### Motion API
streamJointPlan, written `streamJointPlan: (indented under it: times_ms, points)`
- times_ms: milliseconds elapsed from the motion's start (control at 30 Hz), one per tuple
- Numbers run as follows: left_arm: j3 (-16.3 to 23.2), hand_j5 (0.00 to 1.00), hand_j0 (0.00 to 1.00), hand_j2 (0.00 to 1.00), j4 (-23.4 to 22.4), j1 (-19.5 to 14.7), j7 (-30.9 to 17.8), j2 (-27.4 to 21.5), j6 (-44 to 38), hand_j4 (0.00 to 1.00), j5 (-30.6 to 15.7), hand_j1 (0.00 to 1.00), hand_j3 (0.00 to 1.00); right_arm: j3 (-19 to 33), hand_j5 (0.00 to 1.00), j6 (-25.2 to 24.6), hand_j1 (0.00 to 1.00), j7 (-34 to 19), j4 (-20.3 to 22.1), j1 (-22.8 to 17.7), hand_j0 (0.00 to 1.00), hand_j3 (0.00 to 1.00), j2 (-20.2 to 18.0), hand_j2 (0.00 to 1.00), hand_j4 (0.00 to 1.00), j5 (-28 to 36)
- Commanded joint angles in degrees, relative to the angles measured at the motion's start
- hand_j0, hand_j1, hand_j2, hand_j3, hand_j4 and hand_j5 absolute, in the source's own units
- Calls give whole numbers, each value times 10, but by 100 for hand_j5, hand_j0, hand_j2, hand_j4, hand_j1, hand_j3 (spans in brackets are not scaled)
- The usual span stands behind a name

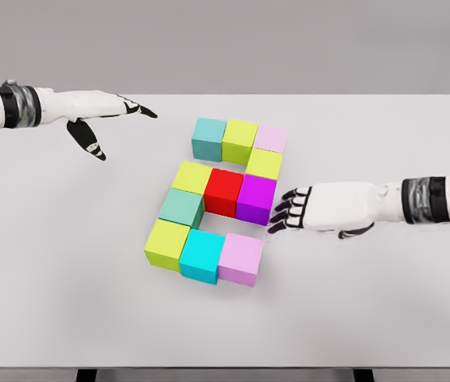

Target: Assemble the squares on the desktop into the number 2

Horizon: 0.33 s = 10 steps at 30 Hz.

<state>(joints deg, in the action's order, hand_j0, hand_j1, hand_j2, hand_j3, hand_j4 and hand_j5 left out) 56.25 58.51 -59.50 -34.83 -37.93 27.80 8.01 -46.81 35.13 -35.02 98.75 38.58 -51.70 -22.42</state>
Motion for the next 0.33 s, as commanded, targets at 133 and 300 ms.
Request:
streamJointPlan:
  times_ms: [133, 300]
  points:
    - [-1, 100, 100, 100, 1, 0, 0, 0, -1, 100, -3, 100, 100, 59, 100, -1, 100, 0, -104, 3, 100, 100, -5, 100, 100, 89]
    - [-1, 100, 100, 100, -2, 0, 0, 0, -1, 100, -3, 100, 100, 61, 100, -1, 100, 0, -107, 4, 100, 100, -5, 100, 100, 90]
